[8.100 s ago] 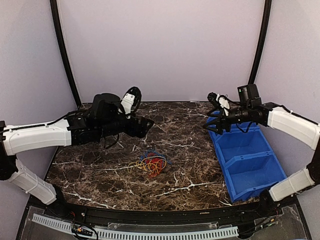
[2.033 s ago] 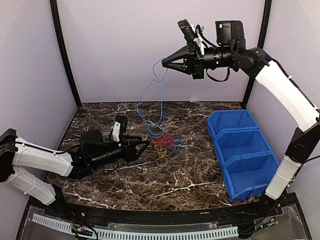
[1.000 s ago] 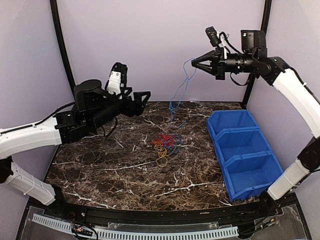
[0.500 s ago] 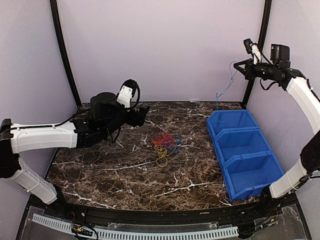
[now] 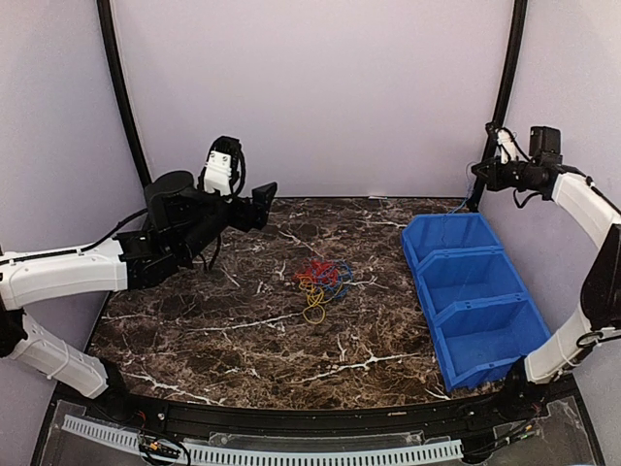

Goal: Untangle the cables

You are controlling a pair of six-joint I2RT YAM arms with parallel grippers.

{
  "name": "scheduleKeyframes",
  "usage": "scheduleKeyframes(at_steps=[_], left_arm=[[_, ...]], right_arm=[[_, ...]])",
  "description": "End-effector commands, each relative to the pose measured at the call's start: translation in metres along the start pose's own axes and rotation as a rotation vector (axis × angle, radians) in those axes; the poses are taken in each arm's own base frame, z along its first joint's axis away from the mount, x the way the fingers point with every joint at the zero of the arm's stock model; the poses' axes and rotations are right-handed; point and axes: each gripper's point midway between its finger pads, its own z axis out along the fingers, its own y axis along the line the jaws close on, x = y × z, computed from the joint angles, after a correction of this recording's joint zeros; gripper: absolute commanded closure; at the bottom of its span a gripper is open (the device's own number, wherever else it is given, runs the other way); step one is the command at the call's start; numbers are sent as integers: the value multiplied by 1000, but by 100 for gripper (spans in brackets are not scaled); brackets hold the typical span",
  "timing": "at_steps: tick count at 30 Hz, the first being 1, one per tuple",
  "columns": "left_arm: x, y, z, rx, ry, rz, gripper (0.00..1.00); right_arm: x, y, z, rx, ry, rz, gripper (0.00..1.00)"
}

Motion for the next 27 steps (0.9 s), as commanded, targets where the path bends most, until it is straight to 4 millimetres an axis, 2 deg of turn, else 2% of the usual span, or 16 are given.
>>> scheduleKeyframes(at_steps=[1, 13, 14, 16, 19, 22, 24, 27], left_arm=[[-8, 6, -7, -19, -34, -4, 13], [1, 3, -3, -14, -15, -7, 12], [2, 2, -2, -9, -13, -8, 12], [4, 1, -1, -6, -8, -11, 13], [6, 0, 0, -5, 0, -12, 12], [11, -1, 3, -8, 14, -20, 13], [16, -1, 6, -15, 30, -28, 12], [23, -4, 13, -16, 62, -34, 11]], right_arm=[[17, -8, 8, 14, 13, -28, 100], [87, -12, 38, -37, 204, 89, 100], [91, -13, 40, -33, 217, 95, 99], [99, -17, 42, -20, 245, 106, 89], [98, -22, 38, 14, 272, 121, 69], [85, -27, 28, 81, 253, 116, 57], [78, -24, 22, 94, 232, 106, 54], [70, -5, 20, 96, 229, 42, 53]])
